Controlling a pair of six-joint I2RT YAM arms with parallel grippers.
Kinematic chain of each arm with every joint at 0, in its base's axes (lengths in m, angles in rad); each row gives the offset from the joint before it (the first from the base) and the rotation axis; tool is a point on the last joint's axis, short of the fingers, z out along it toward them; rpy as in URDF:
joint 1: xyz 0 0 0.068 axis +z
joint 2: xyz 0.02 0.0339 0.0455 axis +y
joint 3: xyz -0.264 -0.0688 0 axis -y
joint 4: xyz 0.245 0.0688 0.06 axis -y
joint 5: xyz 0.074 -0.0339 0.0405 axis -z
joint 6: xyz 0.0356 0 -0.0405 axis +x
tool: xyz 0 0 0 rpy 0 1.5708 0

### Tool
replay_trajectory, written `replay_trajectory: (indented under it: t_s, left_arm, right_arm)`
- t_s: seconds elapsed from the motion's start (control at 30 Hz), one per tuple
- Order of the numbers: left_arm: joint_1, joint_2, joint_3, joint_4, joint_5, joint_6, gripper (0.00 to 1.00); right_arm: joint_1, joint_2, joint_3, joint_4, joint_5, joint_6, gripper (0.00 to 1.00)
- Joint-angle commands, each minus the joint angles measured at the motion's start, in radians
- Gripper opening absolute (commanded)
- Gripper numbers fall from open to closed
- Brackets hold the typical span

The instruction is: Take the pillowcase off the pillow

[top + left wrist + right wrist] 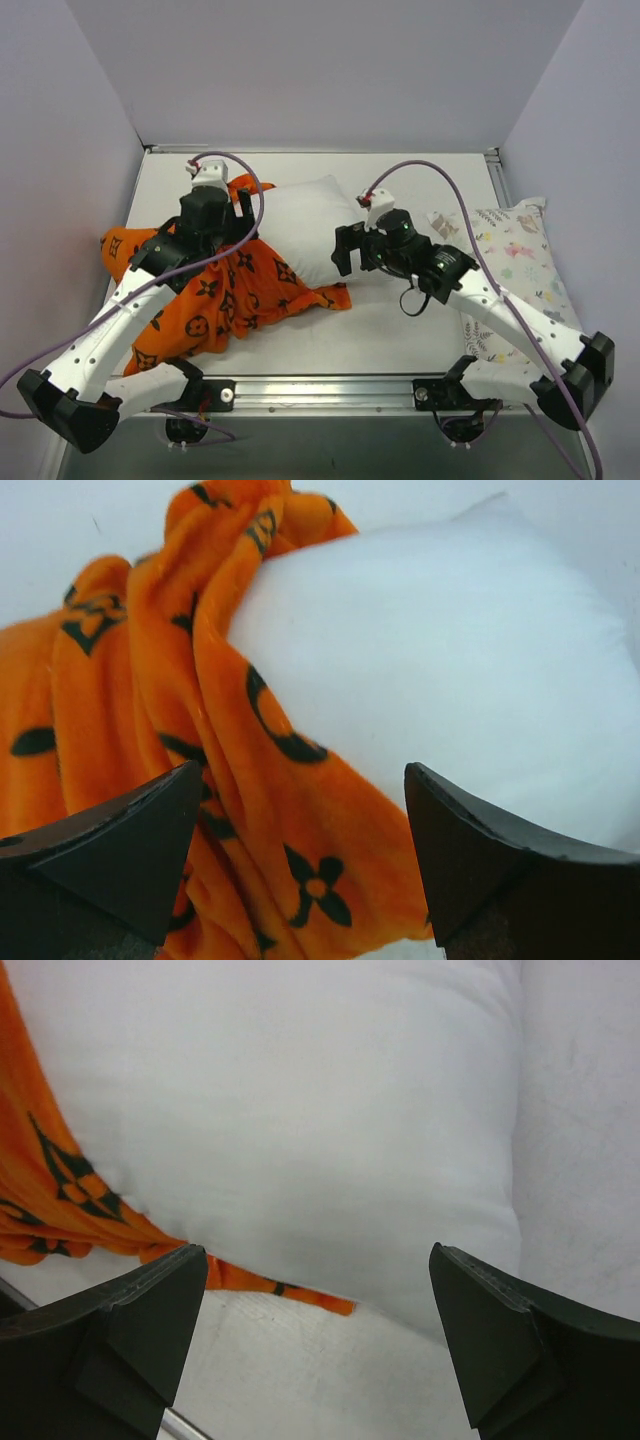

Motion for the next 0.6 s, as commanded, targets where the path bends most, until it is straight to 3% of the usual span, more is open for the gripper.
replay_trajectory:
  t_s: [0.0,0.13,0.33,0.4,0.43,0.47,0.5,0.53,0.57]
  left_arm:
    - [-0.076,-0.081,-0.129,-0.066,-0.108,-0.133,0.9]
    - [-0.212,-0.167,-0.243,-0.091,-0.158,-0.237,0.92]
    - [-0.298,-0.134,-0.34,-0.091,-0.184,-0.338,0.89]
    - [-0.302,-0.115,-0.343,-0.093,-0.186,-0.346,0.83]
    - [-0.302,-0.095,-0.343,-0.091,-0.193,-0.346,0.68]
    - [-0.3,-0.089,-0.342,-0.091,-0.2,-0.34,0.59]
    - [-0.299,-0.084,-0.34,-0.094,-0.203,-0.335,0.44]
    - [-0.299,-0.08,-0.338,-0.094,-0.206,-0.329,0.15]
    - [-0.296,-0.078,-0.334,-0.094,-0.209,-0.322,0.04]
  right_arm:
    - [0.015,0.119,0.064,0.091,0.015,-0.149,1.0]
    - [0.044,0.289,0.135,0.115,-0.065,-0.226,1.0]
    - [0.075,0.489,0.17,0.14,-0.008,-0.216,0.97]
    - [0.073,0.526,0.205,0.12,-0.011,-0.196,0.72]
    - [0.078,0.553,0.219,0.097,-0.007,-0.182,0.52]
    - [0.078,0.564,0.236,0.073,0.066,-0.167,0.07]
    - [0.078,0.575,0.274,0.047,0.087,-0.153,0.0]
    - [0.079,0.58,0.287,0.001,0.111,-0.145,0.0]
    - [0.081,0.575,0.301,-0.023,0.198,-0.136,0.0]
